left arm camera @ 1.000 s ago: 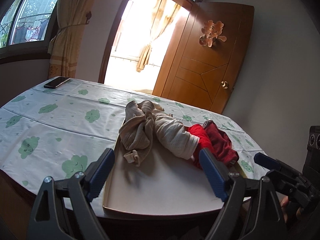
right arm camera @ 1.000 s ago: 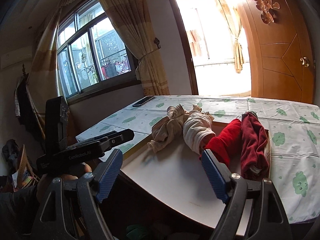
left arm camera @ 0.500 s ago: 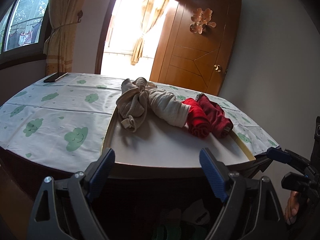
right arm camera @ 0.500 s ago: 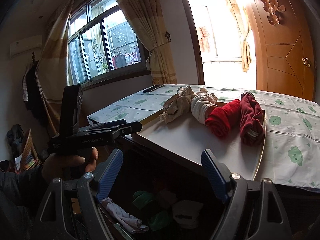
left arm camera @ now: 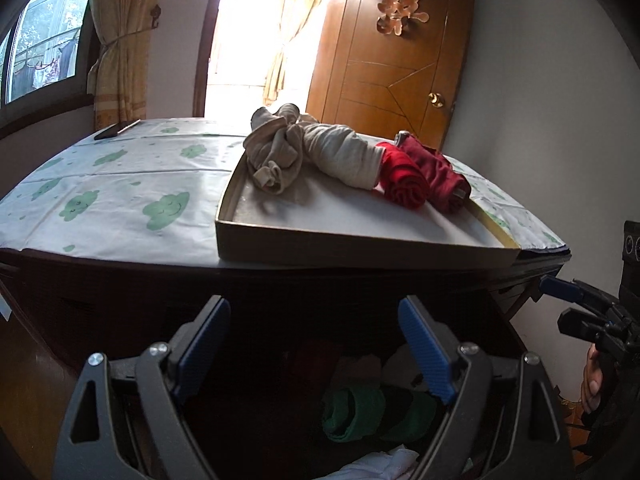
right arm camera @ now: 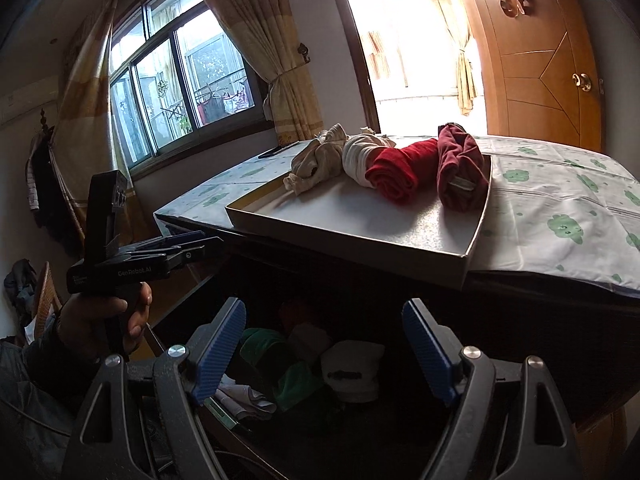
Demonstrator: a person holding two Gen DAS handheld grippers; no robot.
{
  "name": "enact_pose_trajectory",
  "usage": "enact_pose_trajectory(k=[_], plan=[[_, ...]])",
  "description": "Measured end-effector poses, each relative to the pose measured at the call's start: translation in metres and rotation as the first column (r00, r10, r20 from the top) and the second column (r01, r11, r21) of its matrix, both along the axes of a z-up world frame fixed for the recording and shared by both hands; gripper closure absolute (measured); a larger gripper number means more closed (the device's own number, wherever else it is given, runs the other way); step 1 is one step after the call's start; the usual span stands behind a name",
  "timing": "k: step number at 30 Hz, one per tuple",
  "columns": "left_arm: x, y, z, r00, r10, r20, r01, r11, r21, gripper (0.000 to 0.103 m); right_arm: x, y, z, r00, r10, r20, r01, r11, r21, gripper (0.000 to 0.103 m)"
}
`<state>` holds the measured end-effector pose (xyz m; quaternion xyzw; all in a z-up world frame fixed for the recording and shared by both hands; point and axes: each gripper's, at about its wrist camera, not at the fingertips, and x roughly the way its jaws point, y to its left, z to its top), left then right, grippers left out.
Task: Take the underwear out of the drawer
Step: 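Lower both open tools down into the drawer of clothes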
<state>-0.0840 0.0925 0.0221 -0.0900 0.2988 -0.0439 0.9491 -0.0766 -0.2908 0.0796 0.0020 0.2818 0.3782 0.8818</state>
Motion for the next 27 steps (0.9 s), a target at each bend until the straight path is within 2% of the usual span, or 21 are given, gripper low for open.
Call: enact_pose_trajectory(k=[5,8,11,17,27], plan=[[-0.003,0.003,-0.016,0.998,-0.009,-0.062,0.009,1.0,0.013,0.015,0.001,-0.007,-0.012,0.999,-0.021,-0.028,0.021,1.0,-0.011,0.021],[-0.006,0.005,-0.026,0.994,-0.019,-0.105,0.021,1.0,0.019,0.015,-0.001,-0.002,-0.022,0.999,-0.017,-0.033,0.015,0.998,-0.068,0.021],[-0.008,0.007,-0.034,0.991,-0.019,-0.13,0.024,0.999,0.042,0.015,-0.003,0.011,-0.034,0.998,0.026,-0.049,-0.033,0.99,-0.134,0.021],[-0.007,0.018,-0.043,0.986,0.002,-0.165,0.004,0.999,0.034,0.015,-0.009,0.05,-0.052,0.988,0.135,-0.071,-0.148,0.958,-0.247,0.021],[-0.004,0.022,-0.047,0.98,-0.007,-0.2,0.019,0.998,0.054,0.014,-0.003,0.091,-0.058,0.968,0.229,-0.106,-0.251,0.904,-0.347,0.021]])
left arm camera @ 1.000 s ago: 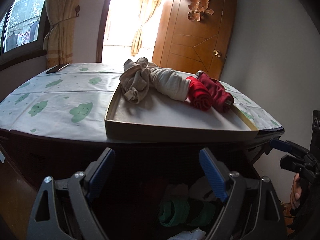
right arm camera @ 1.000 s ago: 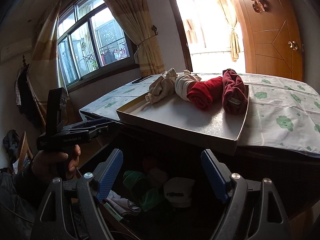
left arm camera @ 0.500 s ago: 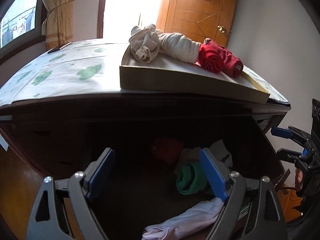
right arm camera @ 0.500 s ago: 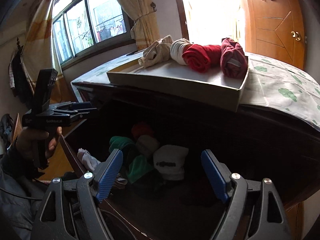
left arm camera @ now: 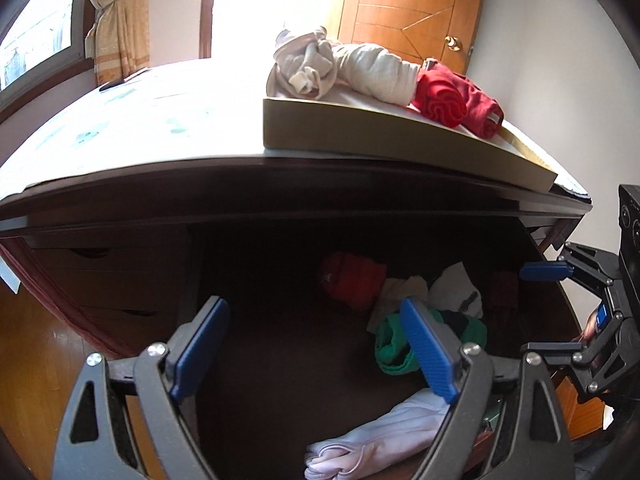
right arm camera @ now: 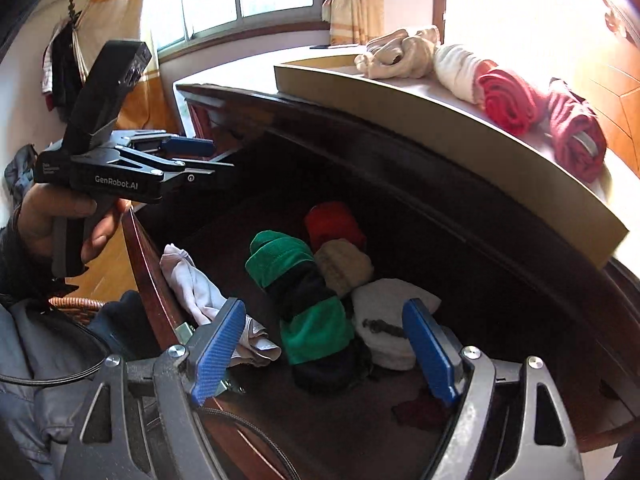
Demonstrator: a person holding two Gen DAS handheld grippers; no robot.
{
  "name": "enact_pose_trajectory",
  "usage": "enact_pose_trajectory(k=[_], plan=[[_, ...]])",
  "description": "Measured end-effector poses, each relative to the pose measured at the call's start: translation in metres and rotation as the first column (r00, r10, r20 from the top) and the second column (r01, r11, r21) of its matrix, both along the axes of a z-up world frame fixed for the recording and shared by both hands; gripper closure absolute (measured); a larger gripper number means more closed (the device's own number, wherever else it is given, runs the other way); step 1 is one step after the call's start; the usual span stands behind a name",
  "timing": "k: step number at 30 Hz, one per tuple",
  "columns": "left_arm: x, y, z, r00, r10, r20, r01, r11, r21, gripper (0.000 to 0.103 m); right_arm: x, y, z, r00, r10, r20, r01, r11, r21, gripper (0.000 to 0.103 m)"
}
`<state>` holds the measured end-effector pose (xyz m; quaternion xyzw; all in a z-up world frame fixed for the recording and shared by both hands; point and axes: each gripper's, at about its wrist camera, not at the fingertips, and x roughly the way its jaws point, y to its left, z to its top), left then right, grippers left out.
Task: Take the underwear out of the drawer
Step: 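Lower both open tools down into the drawer of clothes, then grasp the green-and-black sock with the right gripper while the left approaches the white garment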
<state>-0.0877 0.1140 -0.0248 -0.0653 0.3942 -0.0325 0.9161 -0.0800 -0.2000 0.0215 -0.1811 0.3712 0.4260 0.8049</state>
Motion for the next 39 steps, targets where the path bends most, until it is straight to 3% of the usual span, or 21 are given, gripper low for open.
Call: enact_pose_trajectory(k=[11,22,26,33,39], plan=[[0.001,0.004,-0.002,1.0,-0.013,-0.022,0.013,1.0,0.01,0.014,0.025,0.045,-0.015,0.993,0.058,-0.104,-0.068,0.993,-0.096,0.021],[0.002,-0.003,-0.008,0.998,-0.041,-0.056,0.043,0.999,0.031,0.013,0.037,0.07,-0.032,0.981,0.071,-0.179,-0.106,0.976,-0.191,0.032],[0.002,-0.007,-0.01,0.997,-0.051,-0.061,0.053,0.998,0.036,0.013,0.042,0.082,-0.042,0.972,0.083,-0.221,-0.137,0.961,-0.24,0.04],[0.0,-0.013,-0.009,0.995,-0.073,-0.061,0.075,0.996,0.04,0.013,0.041,0.093,-0.048,0.97,0.087,-0.226,-0.148,0.95,-0.273,0.078],[-0.003,-0.016,-0.007,0.991,-0.116,-0.067,0.119,0.992,0.049,0.013,0.03,0.069,-0.028,0.989,0.052,-0.142,-0.075,0.984,-0.162,0.082]])
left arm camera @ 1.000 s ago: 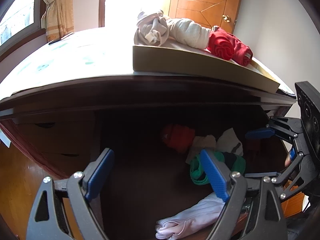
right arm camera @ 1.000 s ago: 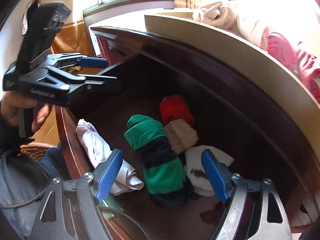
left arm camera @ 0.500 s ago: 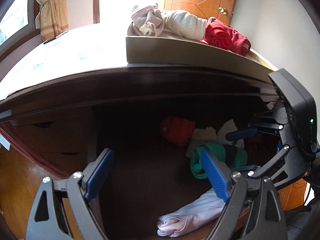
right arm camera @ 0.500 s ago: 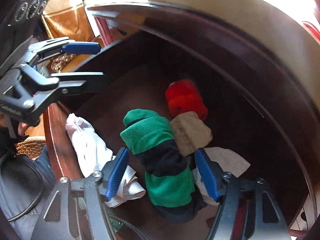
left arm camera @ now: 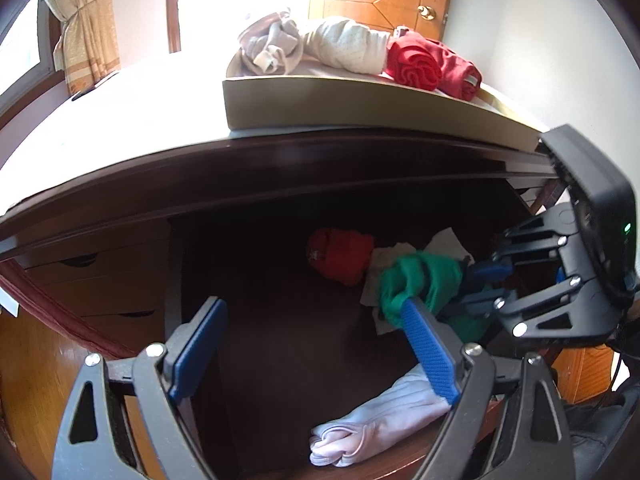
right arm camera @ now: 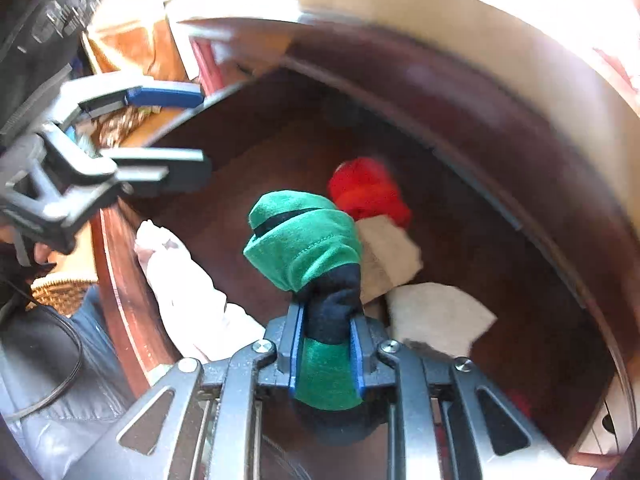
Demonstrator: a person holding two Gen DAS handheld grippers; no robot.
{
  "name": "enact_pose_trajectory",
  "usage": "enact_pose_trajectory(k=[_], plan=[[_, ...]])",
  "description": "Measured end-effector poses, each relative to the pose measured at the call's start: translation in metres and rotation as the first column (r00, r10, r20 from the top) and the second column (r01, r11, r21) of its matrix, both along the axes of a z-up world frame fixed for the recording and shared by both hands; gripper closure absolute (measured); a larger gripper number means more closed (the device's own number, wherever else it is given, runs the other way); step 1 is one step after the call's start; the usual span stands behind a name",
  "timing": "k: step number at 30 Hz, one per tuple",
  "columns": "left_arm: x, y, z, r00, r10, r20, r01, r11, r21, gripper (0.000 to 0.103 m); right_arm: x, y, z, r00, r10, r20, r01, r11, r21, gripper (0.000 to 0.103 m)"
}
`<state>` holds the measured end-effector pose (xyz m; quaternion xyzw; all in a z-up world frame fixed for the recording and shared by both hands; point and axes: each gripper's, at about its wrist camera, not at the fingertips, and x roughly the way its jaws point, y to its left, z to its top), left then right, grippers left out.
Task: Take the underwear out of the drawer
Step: 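Grasp the green-and-black sock with the right gripper while the left approaches the white garment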
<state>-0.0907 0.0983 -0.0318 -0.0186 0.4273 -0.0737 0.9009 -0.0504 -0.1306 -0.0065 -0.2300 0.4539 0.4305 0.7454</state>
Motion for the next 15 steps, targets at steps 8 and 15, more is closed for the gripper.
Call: enact_pose_trajectory(k=[8,15], plan=[[0.005,-0.017,-0.009,0.971,-0.187,-0.148,0.183,0.982,-0.041,0.013,-0.013,-0.045,0.022,0.996,-0.079,0.036,0.074,0.989,0.125,0.082],[0.019,-0.025,-0.023,0.874,-0.349,-0.338,0.347,0.935,-0.067,0.013,-0.007,-0.055,0.023,0.994,-0.098,0.041,0.091,0.983,0.161,0.082]])
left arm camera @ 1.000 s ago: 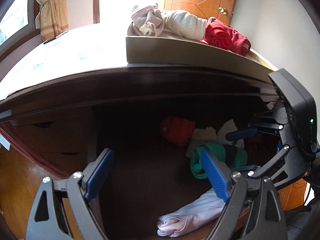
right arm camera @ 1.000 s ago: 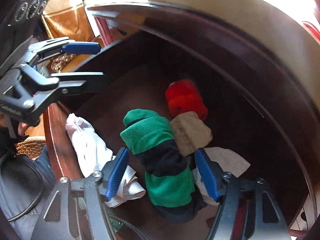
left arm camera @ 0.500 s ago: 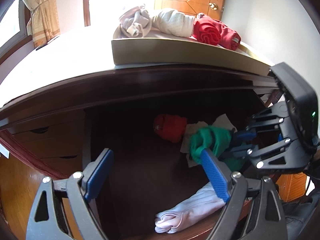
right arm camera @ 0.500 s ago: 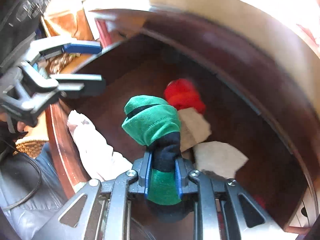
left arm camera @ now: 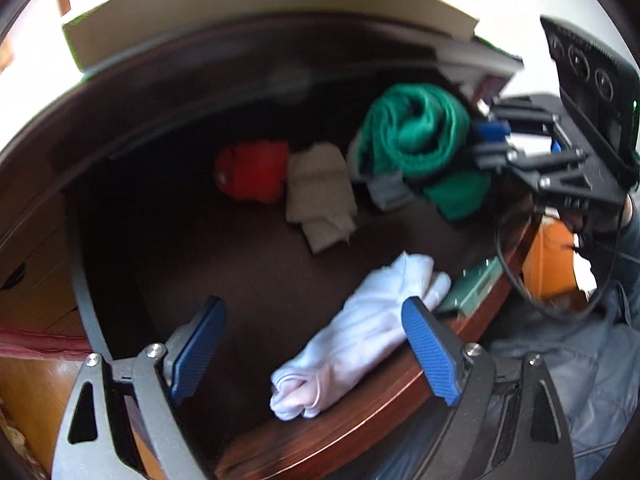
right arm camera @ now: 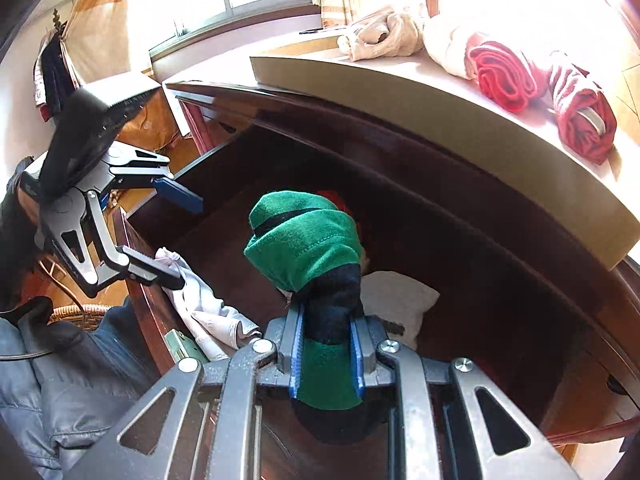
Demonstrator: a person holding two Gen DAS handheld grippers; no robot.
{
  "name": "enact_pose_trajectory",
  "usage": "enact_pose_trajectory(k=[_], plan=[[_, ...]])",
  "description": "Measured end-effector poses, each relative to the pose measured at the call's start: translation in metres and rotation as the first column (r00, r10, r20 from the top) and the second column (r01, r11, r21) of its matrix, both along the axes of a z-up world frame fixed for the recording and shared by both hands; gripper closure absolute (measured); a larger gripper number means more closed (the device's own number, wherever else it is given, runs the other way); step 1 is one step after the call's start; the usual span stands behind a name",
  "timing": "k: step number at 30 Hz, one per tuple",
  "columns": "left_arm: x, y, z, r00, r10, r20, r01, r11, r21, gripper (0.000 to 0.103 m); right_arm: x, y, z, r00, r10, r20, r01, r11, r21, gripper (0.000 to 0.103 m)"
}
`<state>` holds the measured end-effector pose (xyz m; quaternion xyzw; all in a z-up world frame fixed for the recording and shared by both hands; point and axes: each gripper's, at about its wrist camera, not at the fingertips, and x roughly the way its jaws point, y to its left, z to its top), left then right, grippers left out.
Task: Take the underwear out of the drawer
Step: 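Grasp the green-and-black sock with the right gripper while the left approaches the white garment, then grasp the white garment with the left gripper and lift it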
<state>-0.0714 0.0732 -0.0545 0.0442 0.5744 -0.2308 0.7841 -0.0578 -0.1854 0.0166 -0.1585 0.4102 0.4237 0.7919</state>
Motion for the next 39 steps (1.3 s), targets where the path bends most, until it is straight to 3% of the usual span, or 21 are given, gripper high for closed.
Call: enact_pose_trajectory(k=[5,12,17,23,26,31,34,39], plan=[[0.012,-0.005,-0.012,0.988,-0.105,-0.116,0.108,0.994,0.018,0.013,-0.009,0.0,-0.002,1.0,0.005,0.006,-0.005,1.0,0.0,0.082],[0.022,-0.017,-0.025,0.961,-0.189,-0.201,0.204,0.977,0.058,0.013,-0.004,-0.006,0.003,1.0,-0.005,0.006,0.005,1.0,0.004,0.082],[0.029,-0.026,-0.035,0.971,-0.149,-0.186,0.184,0.965,0.186,0.013,-0.006,-0.007,0.002,1.0,-0.009,0.003,0.009,1.0,0.016,0.082],[0.041,-0.017,-0.029,0.995,-0.058,-0.077,0.078,0.954,0.29,0.012,-0.004,-0.009,-0.001,1.0,-0.017,-0.008,0.017,0.999,0.028,0.082],[0.041,-0.013,-0.025,0.996,-0.05,-0.072,0.066,0.969,0.24,0.012,-0.004,-0.01,-0.001,1.0,-0.021,-0.011,0.021,0.999,0.032,0.082],[0.028,-0.017,-0.02,0.985,-0.118,-0.128,0.133,0.984,0.117,0.012,-0.004,-0.012,-0.002,1.0,-0.027,-0.017,0.028,0.999,0.042,0.082],[0.023,-0.03,-0.028,0.984,-0.123,-0.131,0.144,0.975,0.167,0.012,-0.004,-0.011,-0.002,0.999,-0.026,-0.019,0.027,0.999,0.044,0.082],[0.027,-0.055,-0.04,0.976,-0.147,-0.164,0.177,0.967,0.184,0.012,-0.004,-0.01,-0.004,0.999,-0.021,-0.027,0.022,0.999,0.041,0.082]])
